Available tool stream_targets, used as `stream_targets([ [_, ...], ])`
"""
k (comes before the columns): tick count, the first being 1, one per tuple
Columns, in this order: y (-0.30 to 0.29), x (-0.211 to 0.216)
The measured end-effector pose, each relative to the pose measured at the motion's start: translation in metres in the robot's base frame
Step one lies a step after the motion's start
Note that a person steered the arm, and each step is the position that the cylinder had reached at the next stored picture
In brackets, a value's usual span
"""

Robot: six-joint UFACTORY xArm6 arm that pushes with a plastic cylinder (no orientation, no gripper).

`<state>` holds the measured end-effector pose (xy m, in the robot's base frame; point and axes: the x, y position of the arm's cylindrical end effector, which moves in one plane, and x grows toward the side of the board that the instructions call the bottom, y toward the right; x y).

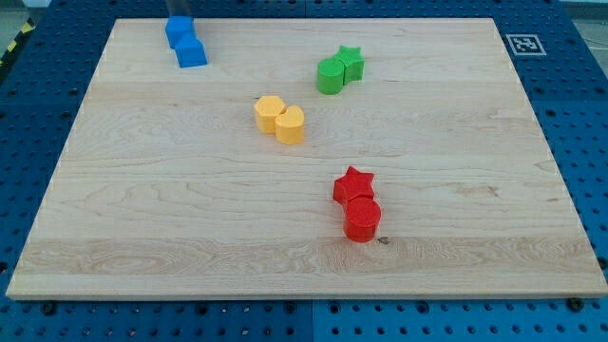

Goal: Move the blue triangle bottom left to the blue cube

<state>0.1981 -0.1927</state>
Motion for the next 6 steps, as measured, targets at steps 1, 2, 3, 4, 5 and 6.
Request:
stream_targets([
  [1,0.005,-0.006],
  [2,0.046,-0.006],
  [3,0.091,0.019],
  [4,0.101,0.071],
  [5,0.09,0.088],
  [6,0.06,0.087],
])
